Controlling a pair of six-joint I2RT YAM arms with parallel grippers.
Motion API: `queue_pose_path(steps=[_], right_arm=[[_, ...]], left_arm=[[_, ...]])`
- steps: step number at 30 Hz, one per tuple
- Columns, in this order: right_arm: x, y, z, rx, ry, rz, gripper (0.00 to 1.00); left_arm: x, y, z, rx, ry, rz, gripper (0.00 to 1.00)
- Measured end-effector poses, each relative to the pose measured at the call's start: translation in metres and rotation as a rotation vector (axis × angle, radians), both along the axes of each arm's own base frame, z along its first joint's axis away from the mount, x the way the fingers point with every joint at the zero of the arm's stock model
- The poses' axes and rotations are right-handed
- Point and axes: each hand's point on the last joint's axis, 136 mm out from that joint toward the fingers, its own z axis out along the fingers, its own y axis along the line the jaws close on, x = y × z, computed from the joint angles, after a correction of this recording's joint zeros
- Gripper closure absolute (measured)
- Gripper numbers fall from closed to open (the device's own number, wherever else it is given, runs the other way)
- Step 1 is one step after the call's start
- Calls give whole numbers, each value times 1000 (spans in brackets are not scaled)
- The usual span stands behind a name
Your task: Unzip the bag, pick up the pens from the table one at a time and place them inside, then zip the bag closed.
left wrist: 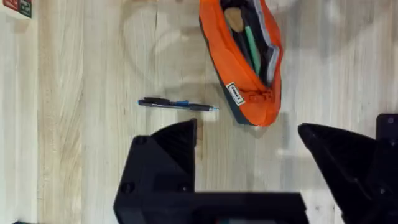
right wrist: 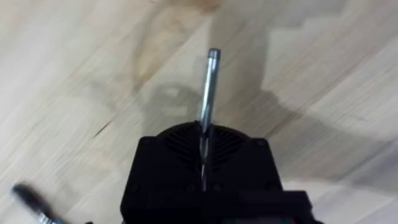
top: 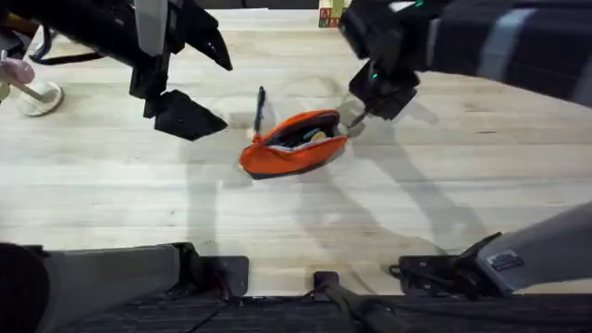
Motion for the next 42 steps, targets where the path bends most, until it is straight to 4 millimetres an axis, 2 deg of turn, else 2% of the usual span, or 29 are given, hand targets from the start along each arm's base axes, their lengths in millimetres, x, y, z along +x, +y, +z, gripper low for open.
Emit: queue_pose_path(steps=[1,2,4,5,7,8,12,13,22,26,27,28,30,34,36,40,41,42], right_arm=[[1,0,7,2,-14,21,971],[1,1,33,8,-65,89,970],[0,0,47,7,-93,131,970],[-2,-1,70,1,-139,202,970],[-4,-2,85,-6,-171,247,970],[-7,-4,105,-16,-216,304,970],[-12,-7,129,-38,-271,378,969],[-14,-8,144,-58,-311,432,969],[-7,-1,184,-121,-457,573,969],[-6,17,194,-155,-502,677,969],[-12,36,197,-209,-513,811,969],[-15,43,197,-232,-514,861,969],[-33,77,198,-371,-512,1145,969],[-45,94,198,-463,-510,1312,969],[-61,104,183,-585,-437,1517,969],[-72,110,159,-666,-324,1679,969],[-81,112,138,-732,-222,1818,969],[-84,113,132,-754,-188,1864,969]], left_arm=[[0,0,0,0,0,0,6],[0,0,0,0,0,0,6],[0,0,0,0,0,0,6],[0,0,0,0,-1,0,6],[0,0,0,0,-1,0,6],[0,0,0,0,-1,0,6],[0,0,0,0,-1,0,6],[0,0,0,0,-1,0,6],[1,0,0,0,-4,0,6],[1,0,0,0,-5,0,6],[1,0,0,0,-4,0,6],[1,0,0,1,-5,0,6],[1,0,0,1,-5,0,6],[1,0,0,1,-5,0,7],[1,0,0,1,-7,0,6],[1,0,0,1,-7,0,6],[1,0,0,1,-7,0,6],[1,0,0,1,-7,0,6]])
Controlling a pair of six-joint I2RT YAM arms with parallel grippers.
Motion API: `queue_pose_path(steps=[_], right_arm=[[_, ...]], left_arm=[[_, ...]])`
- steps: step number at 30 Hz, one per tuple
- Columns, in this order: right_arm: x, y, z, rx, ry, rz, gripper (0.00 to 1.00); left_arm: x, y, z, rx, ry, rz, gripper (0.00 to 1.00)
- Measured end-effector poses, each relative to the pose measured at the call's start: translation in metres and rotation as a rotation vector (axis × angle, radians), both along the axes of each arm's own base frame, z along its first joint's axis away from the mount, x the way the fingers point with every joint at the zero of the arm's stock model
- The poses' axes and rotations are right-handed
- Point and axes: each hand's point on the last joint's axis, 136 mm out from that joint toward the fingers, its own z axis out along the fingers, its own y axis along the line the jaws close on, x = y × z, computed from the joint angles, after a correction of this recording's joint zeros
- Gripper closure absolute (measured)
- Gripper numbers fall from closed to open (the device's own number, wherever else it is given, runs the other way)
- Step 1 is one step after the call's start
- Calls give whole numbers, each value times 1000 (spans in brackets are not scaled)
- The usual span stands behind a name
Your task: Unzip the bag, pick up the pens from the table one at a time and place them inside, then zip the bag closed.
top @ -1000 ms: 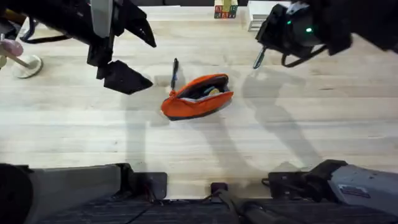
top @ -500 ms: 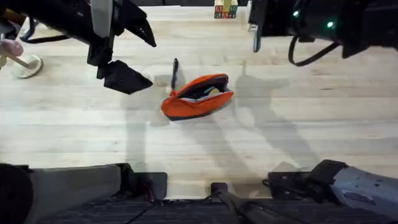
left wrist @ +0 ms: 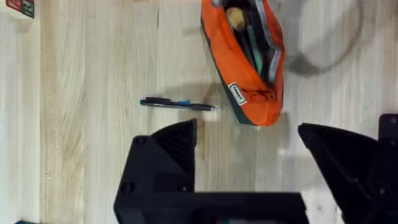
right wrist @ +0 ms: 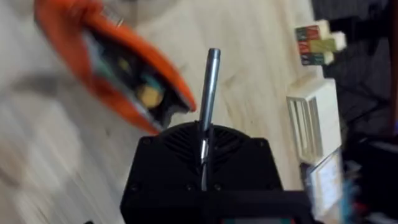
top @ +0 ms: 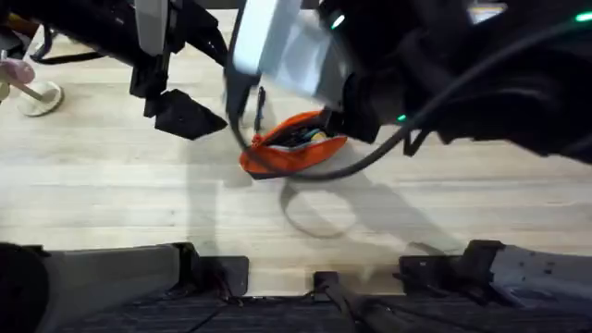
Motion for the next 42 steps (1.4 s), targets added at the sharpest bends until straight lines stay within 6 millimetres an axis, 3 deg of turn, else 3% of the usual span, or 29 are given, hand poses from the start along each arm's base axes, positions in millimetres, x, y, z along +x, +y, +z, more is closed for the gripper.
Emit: queue_pose_path(steps=[1,2,7,11,12,18,22,23,34,42], right_arm=[[-3,0,-7,-51,13,38,969],[-11,-2,-28,-194,55,144,969],[-17,-4,-66,-429,130,340,969],[-14,-1,-80,-500,144,420,969],[-7,10,-87,-505,122,452,969],[4,37,-93,-438,76,492,969],[0,53,-97,-370,92,537,969],[-6,60,-107,-344,132,567,969],[-9,62,-129,-346,197,564,969],[-11,63,-133,-350,210,568,969]], left_arm=[[0,0,0,0,0,0,6],[0,0,0,0,0,0,6],[0,0,0,0,0,0,6],[0,0,0,0,0,0,6],[0,0,0,0,0,0,6],[0,0,0,0,0,0,6],[0,0,0,0,0,0,6],[0,1,-1,7,-3,-3,6],[3,23,-4,48,-10,43,7],[9,65,-2,23,-20,198,8]])
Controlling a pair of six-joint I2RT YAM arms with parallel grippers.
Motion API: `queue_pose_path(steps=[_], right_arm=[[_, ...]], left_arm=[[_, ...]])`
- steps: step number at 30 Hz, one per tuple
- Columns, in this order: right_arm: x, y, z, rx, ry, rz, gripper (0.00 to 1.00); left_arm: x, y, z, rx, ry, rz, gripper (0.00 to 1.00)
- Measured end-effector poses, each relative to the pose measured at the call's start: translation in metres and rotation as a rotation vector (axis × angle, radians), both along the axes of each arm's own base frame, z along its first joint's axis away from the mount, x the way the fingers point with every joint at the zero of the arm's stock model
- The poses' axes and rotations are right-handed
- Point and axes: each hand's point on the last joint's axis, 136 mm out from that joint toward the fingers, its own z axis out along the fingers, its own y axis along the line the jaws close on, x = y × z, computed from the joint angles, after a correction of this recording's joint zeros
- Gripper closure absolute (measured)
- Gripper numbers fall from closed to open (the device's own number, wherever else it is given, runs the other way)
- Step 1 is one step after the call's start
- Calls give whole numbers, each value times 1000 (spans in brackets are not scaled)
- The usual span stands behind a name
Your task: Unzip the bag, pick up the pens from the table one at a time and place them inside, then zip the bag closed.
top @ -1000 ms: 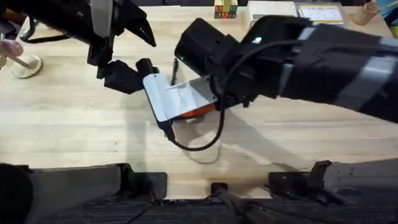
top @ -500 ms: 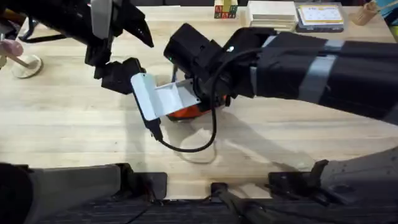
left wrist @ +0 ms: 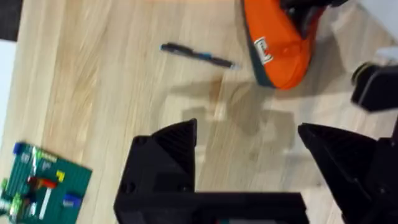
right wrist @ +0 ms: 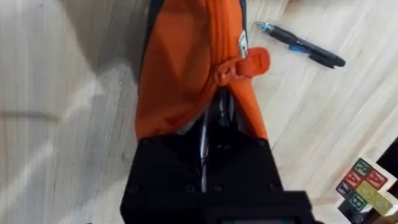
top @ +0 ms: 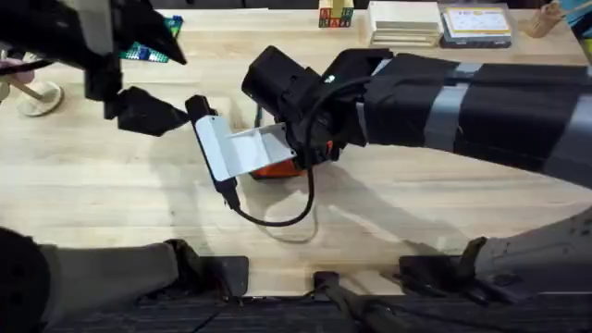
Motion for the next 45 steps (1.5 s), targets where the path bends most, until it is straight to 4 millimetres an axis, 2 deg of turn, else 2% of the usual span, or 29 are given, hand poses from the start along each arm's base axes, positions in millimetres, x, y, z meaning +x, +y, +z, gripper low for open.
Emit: queue_pose_path(steps=[7,8,13,14,15,21,27,31,39,40,41,42,45], right_arm=[[-4,2,-1,12,22,6,969],[-4,2,-1,15,25,-1,891],[-4,4,-1,31,30,-21,171],[-4,4,-1,34,30,-26,51],[-4,4,-1,36,31,-32,17],[-1,1,0,43,25,-111,4],[2,-4,0,44,13,-204,4],[2,-9,6,63,15,-276,3],[-18,-18,50,207,127,-421,4],[-22,-21,65,284,186,-478,4],[-23,-23,70,306,202,-496,4],[-21,-27,81,359,221,-540,4],[-20,-30,89,393,229,-567,4]], left_arm=[[0,16,0,13,-27,16,7],[0,16,0,12,-29,15,7],[1,13,1,-9,-33,6,6],[2,13,-1,-14,-28,6,7],[3,13,-3,-18,-21,5,7],[8,15,-14,-38,21,4,6],[17,19,-14,-20,-23,4,7],[16,18,-13,-34,-21,6,7],[18,13,-11,-53,-28,1,8],[21,5,-10,-59,-23,-1,7],[24,3,-10,-60,-23,3,7],[36,-6,-10,-56,-23,39,7],[52,-14,-11,-41,-11,112,7]])
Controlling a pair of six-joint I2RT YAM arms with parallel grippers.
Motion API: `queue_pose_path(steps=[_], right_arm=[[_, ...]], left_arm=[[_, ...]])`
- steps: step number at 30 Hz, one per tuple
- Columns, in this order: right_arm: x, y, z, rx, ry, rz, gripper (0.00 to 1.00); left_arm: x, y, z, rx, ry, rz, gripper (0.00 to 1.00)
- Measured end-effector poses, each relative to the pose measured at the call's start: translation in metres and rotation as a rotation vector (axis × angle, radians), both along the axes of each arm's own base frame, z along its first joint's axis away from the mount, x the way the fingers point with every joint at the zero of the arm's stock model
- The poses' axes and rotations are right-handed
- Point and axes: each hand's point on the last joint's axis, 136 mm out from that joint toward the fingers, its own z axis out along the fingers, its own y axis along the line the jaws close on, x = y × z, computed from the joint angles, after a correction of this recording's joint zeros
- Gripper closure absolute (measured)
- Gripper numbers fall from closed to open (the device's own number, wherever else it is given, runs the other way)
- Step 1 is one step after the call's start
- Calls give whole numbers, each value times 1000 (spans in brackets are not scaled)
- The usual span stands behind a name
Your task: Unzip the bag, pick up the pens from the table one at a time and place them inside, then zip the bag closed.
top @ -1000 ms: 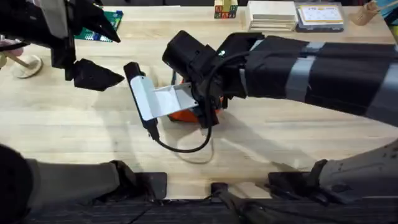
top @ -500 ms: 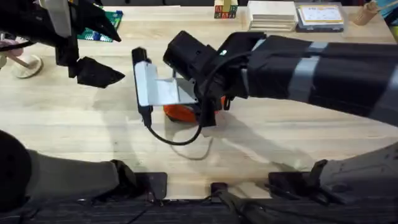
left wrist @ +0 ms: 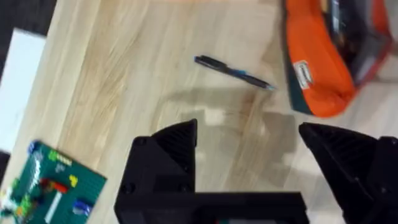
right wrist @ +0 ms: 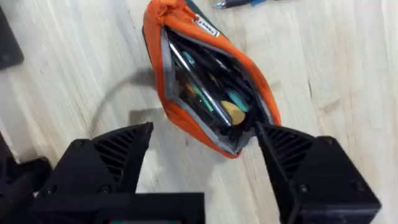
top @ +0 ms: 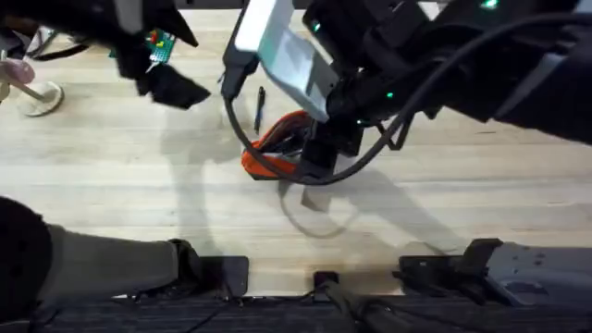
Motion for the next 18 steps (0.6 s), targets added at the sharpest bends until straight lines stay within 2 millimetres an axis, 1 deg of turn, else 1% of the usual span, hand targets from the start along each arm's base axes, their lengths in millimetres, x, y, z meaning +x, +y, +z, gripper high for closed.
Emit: queue_pose_path(steps=[3,6,10,13,18], right_arm=[[1,-2,4,17,4,-16,4],[1,-2,4,22,10,-24,4],[1,-2,4,25,13,-26,4],[1,-2,4,25,14,-26,4],[1,-2,4,25,13,-26,4]], left_arm=[[17,-10,-1,16,32,113,8],[27,-23,-2,21,62,209,7],[30,-43,-3,22,97,255,7],[33,-53,-2,19,92,263,7],[32,-60,-2,15,103,270,7]])
